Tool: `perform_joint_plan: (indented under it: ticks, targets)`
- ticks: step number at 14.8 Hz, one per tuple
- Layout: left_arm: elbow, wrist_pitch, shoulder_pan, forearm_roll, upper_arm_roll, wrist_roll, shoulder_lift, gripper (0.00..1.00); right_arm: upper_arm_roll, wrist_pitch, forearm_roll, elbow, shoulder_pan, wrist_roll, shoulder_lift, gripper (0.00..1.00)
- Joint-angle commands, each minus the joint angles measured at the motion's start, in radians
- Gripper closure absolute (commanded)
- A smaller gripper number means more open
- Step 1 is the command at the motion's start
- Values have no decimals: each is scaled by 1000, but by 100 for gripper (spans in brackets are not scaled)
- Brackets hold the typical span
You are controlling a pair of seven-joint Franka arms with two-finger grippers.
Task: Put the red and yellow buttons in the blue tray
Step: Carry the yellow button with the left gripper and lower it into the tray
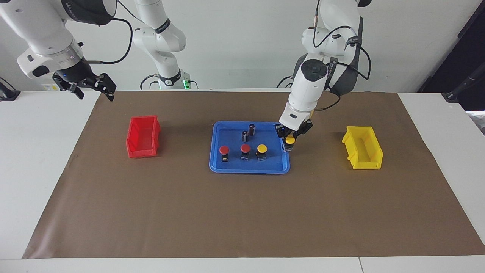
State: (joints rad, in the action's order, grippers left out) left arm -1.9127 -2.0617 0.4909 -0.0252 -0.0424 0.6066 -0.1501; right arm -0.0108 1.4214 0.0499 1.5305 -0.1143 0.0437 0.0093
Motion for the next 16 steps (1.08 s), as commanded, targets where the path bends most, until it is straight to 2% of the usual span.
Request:
perform_joint_plan:
  ticks: [1,14,15,16]
  targets:
    - [-37,-67,26,-8,10,15,-8,94,5,16,-9,23,-16,16,-15,0]
    - [-106,-193,54,-22,12,9,-23,93,5,16,-9,23,-13,18,-15,0]
    - [-108,-199,55,-22,12,9,-29,93,5,17,-9,23,-13,18,-15,0]
    - [-108,-202,55,-22,12,7,-38,88,5,16,-9,23,-15,19,-15,0]
